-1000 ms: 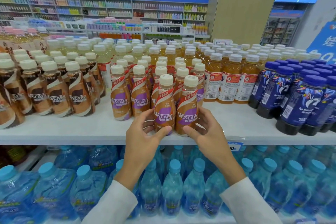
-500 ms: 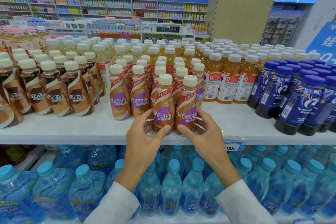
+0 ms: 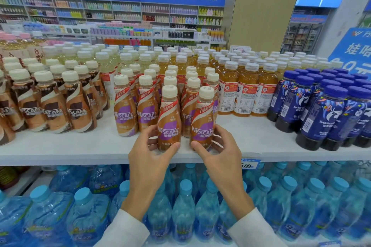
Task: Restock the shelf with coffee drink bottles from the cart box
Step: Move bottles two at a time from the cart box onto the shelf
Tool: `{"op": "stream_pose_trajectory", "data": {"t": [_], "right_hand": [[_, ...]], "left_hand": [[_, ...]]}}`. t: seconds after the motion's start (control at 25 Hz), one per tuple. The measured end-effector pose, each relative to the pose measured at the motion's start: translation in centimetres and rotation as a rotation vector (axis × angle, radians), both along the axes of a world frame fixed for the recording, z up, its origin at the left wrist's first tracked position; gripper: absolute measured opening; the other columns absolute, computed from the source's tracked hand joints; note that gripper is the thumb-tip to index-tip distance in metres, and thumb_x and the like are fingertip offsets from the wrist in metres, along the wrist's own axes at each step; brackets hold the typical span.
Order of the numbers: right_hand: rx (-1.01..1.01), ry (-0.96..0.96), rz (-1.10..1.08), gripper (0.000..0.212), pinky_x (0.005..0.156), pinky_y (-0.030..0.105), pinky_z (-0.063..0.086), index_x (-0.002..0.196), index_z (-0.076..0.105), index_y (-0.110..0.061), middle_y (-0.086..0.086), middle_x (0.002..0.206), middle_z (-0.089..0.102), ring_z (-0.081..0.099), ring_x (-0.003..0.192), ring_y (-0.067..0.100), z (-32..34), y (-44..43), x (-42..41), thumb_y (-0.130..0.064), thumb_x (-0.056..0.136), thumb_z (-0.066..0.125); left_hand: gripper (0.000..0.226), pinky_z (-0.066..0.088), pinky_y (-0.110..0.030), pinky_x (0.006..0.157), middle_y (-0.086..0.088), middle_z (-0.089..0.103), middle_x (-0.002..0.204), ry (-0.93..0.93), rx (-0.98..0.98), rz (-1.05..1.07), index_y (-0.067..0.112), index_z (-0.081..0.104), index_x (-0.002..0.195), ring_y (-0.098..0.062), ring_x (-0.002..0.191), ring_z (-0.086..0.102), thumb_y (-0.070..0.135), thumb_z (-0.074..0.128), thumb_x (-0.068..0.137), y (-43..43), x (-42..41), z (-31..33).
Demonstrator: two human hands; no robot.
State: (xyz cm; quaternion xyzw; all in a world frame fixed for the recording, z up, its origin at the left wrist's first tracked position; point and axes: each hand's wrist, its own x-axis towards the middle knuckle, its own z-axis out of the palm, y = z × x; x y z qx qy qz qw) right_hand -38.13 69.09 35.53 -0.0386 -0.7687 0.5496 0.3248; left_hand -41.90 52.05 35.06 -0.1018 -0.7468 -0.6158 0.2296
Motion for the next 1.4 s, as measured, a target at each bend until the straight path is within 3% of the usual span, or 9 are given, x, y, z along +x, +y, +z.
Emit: {"op": "stream_pose_trajectory", "data": {"t": [0.12,0.2,0.36,0.52,0.72,0.96,1.08,1.2,1.4], "right_hand": [[-0.012,-0.014,-0.048,0.064,0.085,0.005,0.05,0.135,0.052,-0.037,-0.023,0.123,0.057,0.058,0.112,-0.009,0.0,1.4,-0.1,-0.034,0.08,0.086],[-0.002,-0.051,-0.073,0.063,0.084,0.008,0.051,0.136,0.052,-0.035,-0.021,0.122,0.056,0.058,0.11,-0.006,0.4,2.3,-0.7,-0.033,0.081,0.085],[0.077,-0.132,-0.131,0.06,0.093,0.027,0.054,0.132,0.053,-0.033,-0.015,0.118,0.059,0.061,0.106,0.005,1.4,3.3,-2.1,-0.035,0.08,0.085],[0.099,-0.152,-0.129,0.061,0.098,0.035,0.055,0.134,0.053,-0.025,-0.004,0.127,0.062,0.062,0.111,0.013,2.1,3.9,-3.7,-0.032,0.082,0.085],[0.089,-0.135,-0.133,0.063,0.097,0.033,0.056,0.134,0.054,-0.025,-0.004,0.129,0.062,0.062,0.112,0.013,1.9,3.7,-4.2,-0.032,0.081,0.086],[0.083,-0.135,-0.135,0.064,0.093,0.028,0.055,0.134,0.054,-0.026,-0.004,0.129,0.062,0.063,0.11,0.012,1.9,3.6,-4.3,-0.033,0.08,0.086],[0.089,-0.127,-0.146,0.063,0.092,0.027,0.054,0.132,0.054,-0.026,-0.004,0.127,0.063,0.063,0.109,0.013,1.8,3.5,-4.4,-0.034,0.079,0.087],[0.102,-0.127,-0.162,0.063,0.089,0.025,0.052,0.132,0.054,-0.027,-0.004,0.127,0.063,0.062,0.108,0.012,1.7,3.7,-4.6,-0.034,0.078,0.087],[0.121,-0.144,-0.185,0.069,0.092,0.03,0.053,0.137,0.05,-0.027,-0.001,0.134,0.062,0.062,0.11,0.014,1.2,3.8,-4.9,-0.039,0.079,0.086]], "left_hand": [[0.06,0.052,-0.005,0.07,0.024,0.069,0.108,-0.003,0.008,0.064,0.053,0.057,0.116,0.008,0.095,0.067,0.041,0.093,0.069,-2.8,-0.2,0.0],[0.058,0.05,-0.008,0.073,0.027,0.069,0.107,-0.008,0.01,0.111,0.061,0.056,0.11,0.009,0.094,0.067,0.042,0.093,0.068,-5.0,-0.4,0.1],[0.067,0.052,-0.02,0.08,0.025,0.07,0.108,-0.029,0.014,0.189,0.047,0.058,0.124,0.011,0.094,0.066,0.046,0.092,0.067,-8.6,-1.2,-0.1],[0.074,0.051,-0.018,0.08,0.02,0.069,0.109,-0.024,0.019,0.185,0.038,0.056,0.132,0.011,0.094,0.066,0.044,0.091,0.067,-9.8,-1.7,-0.3],[0.074,0.051,-0.019,0.081,0.014,0.068,0.114,-0.014,0.018,0.162,0.035,0.055,0.133,0.002,0.099,0.066,0.041,0.091,0.069,-9.9,-1.8,-0.5],[0.074,0.05,-0.015,0.079,0.014,0.067,0.114,-0.006,0.028,0.144,0.034,0.055,0.134,0.004,0.098,0.066,0.04,0.091,0.069,-9.9,-1.9,-0.5],[0.072,0.049,-0.011,0.076,0.023,0.067,0.11,-0.004,0.024,0.142,0.038,0.056,0.132,0.012,0.096,0.065,0.042,0.091,0.069,-9.9,-1.7,-0.3],[0.062,0.05,-0.003,0.067,0.03,0.066,0.108,-0.014,0.021,0.138,0.046,0.058,0.121,0.016,0.096,0.064,0.04,0.091,0.069,-9.8,-1.5,0.1],[0.055,0.05,-0.002,0.072,0.026,0.068,0.107,-0.012,0.03,0.143,0.055,0.057,0.106,0.011,0.094,0.066,0.032,0.093,0.071,-9.5,-1.5,0.6]]}}
